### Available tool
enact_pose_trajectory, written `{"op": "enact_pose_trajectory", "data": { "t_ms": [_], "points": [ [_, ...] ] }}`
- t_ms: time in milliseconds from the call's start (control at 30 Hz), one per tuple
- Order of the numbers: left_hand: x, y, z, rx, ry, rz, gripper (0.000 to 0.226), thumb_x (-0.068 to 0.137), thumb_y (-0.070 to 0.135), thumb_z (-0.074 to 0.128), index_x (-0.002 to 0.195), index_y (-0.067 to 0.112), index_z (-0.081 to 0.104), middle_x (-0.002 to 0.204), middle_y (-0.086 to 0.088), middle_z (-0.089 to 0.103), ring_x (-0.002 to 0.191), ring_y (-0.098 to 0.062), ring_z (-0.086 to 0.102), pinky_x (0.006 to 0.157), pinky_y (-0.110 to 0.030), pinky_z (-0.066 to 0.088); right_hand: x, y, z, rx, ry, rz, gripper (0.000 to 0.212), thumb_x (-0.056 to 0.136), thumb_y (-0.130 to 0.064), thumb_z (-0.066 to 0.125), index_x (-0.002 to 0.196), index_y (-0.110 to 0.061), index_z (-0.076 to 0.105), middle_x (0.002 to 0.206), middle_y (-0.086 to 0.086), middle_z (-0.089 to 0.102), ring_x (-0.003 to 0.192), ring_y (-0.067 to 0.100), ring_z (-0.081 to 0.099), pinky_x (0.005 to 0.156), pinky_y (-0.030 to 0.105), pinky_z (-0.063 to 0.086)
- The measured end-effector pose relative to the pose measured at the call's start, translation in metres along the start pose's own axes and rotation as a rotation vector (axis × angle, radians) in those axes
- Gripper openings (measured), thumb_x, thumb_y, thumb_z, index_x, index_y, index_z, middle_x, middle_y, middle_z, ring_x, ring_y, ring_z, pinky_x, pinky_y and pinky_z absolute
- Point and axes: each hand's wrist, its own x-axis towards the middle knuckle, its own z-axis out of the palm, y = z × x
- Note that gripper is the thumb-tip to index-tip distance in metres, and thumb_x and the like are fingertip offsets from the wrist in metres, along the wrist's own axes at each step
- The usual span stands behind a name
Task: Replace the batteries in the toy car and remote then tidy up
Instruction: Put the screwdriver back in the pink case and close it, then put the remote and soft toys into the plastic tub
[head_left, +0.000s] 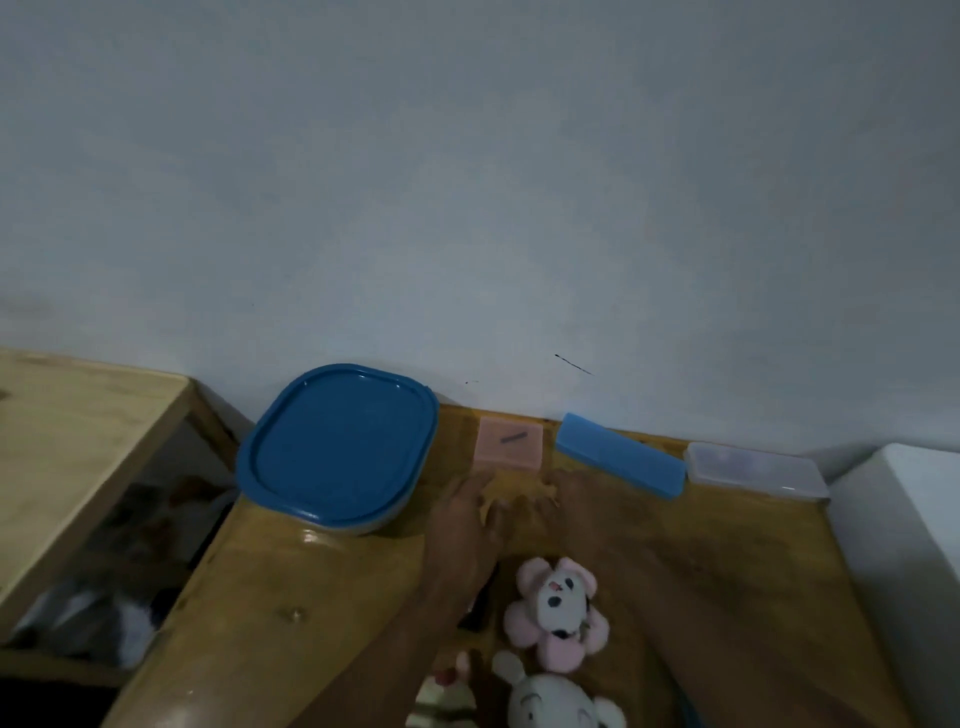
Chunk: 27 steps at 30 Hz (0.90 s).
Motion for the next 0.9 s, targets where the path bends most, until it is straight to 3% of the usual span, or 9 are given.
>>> {"op": "enact_pose_trajectory", "data": {
  "t_ms": [167,467,667,767,900],
  "points": [
    [-0.018,-0.004,-0.053,0.121,0.021,0.018,0.039,0.093,0.027,0.059,0.130,0.017,0.056,0.123,-0.003,0.061,0.111,-0.020,0.058,0.090,-0.027,0.045,-0.044,-0.029,-0.003,0.156,0.196,-0.131,0.040,0.093,-0.038,0.055,0.128,-0.018,0.056,0.127,0.006,0.060,0.113,0.022,0.056,0.091,0.032,0.045],
    [-0.038,-0.045,-0.156,0.284,0.122,-0.097,0.053,0.094,0.033,0.059,0.141,0.014,0.046,0.138,-0.009,0.052,0.122,-0.024,0.053,0.100,-0.037,0.047,-0.084,-0.096,0.015,0.329,0.171,-0.246,0.043,0.094,-0.039,0.056,0.129,-0.016,0.049,0.127,0.005,0.058,0.113,0.020,0.056,0.092,0.034,0.049],
    [0.007,-0.072,-0.184,0.278,0.065,-0.072,0.059,0.091,0.030,0.063,0.143,0.013,0.042,0.140,-0.010,0.050,0.123,-0.025,0.053,0.102,-0.039,0.046,-0.054,-0.126,0.017,0.337,0.198,-0.164,0.044,0.092,-0.035,0.060,0.130,-0.015,0.048,0.123,0.003,0.059,0.104,0.017,0.058,0.080,0.026,0.046],
    [0.042,-0.094,-0.197,0.288,0.004,-0.056,0.060,0.090,0.027,0.064,0.144,0.014,0.040,0.138,-0.009,0.049,0.120,-0.024,0.053,0.100,-0.037,0.047,-0.024,-0.148,0.016,0.313,0.193,-0.094,0.036,0.090,-0.036,0.061,0.120,-0.018,0.054,0.113,0.000,0.063,0.093,0.014,0.059,0.078,0.029,0.051],
    [0.093,-0.123,-0.215,0.287,-0.107,-0.046,0.066,0.083,0.020,0.069,0.142,0.013,0.039,0.137,-0.010,0.047,0.119,-0.026,0.051,0.097,-0.034,0.044,0.017,-0.175,0.021,0.208,0.195,0.002,0.054,0.081,-0.039,0.070,0.125,-0.016,0.047,0.123,0.003,0.053,0.107,0.020,0.055,0.076,0.027,0.044]
  ]
}}
